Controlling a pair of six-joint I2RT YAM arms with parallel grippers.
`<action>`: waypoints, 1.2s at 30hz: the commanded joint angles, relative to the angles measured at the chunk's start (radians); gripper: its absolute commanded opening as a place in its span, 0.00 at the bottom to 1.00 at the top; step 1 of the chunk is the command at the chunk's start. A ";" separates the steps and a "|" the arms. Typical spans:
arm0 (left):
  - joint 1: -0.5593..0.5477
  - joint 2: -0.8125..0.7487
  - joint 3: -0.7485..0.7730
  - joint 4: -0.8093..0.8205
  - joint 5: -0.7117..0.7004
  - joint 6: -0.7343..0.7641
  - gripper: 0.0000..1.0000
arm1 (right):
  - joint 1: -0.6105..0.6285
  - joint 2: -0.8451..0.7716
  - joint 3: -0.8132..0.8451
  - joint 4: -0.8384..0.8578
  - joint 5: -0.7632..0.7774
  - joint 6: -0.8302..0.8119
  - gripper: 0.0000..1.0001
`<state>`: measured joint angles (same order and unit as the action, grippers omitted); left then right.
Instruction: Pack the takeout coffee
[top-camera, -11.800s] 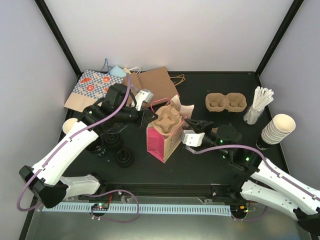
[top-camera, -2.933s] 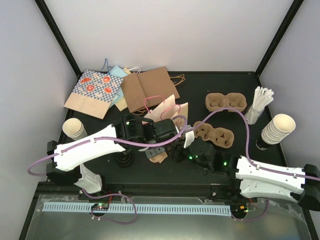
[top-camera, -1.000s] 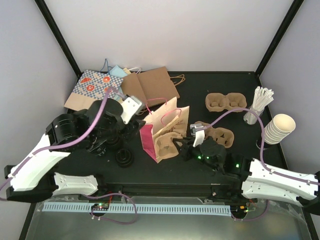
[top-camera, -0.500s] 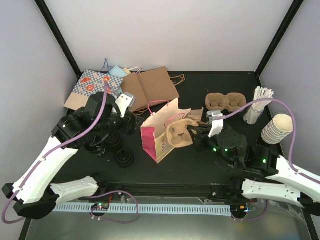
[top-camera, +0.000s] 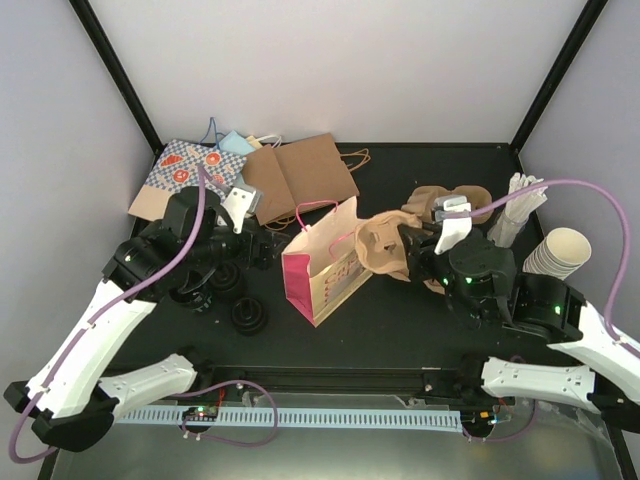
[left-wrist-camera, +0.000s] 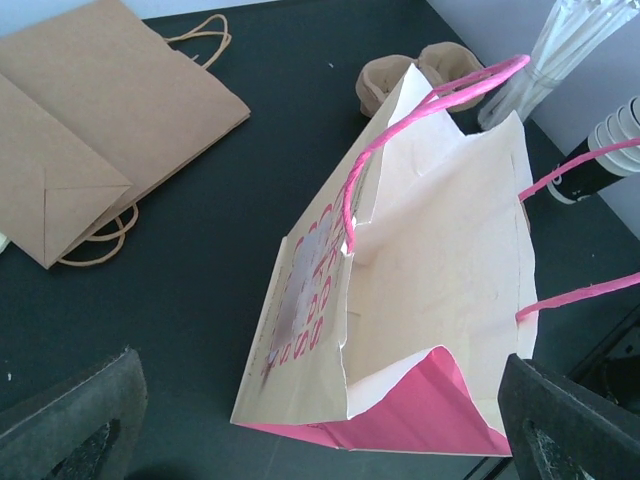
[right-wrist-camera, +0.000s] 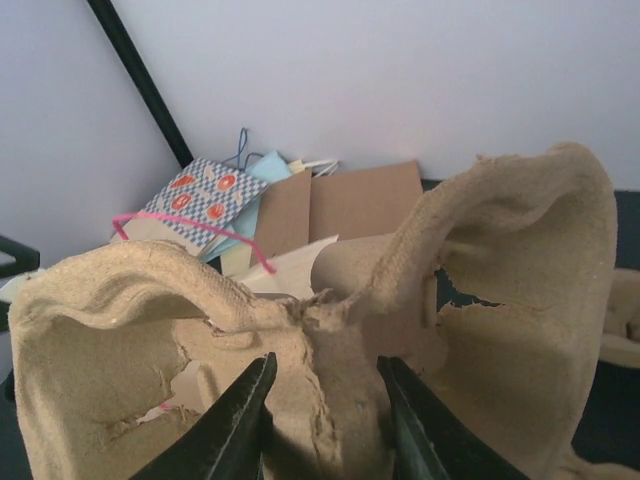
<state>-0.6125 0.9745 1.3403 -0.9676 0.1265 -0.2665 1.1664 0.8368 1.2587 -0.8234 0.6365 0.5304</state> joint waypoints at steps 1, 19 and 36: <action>0.012 0.000 -0.015 0.045 0.039 0.013 0.99 | -0.008 0.035 0.081 -0.013 0.088 -0.084 0.30; 0.013 0.006 -0.086 0.081 0.067 0.078 0.92 | -0.051 0.207 0.247 0.091 0.094 -0.252 0.30; 0.013 0.085 -0.092 0.154 0.108 0.122 0.75 | -0.128 0.334 0.277 0.163 0.045 -0.338 0.29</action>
<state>-0.6083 1.0294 1.2461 -0.8764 0.2024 -0.1696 1.0447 1.1706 1.5440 -0.7074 0.6937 0.2295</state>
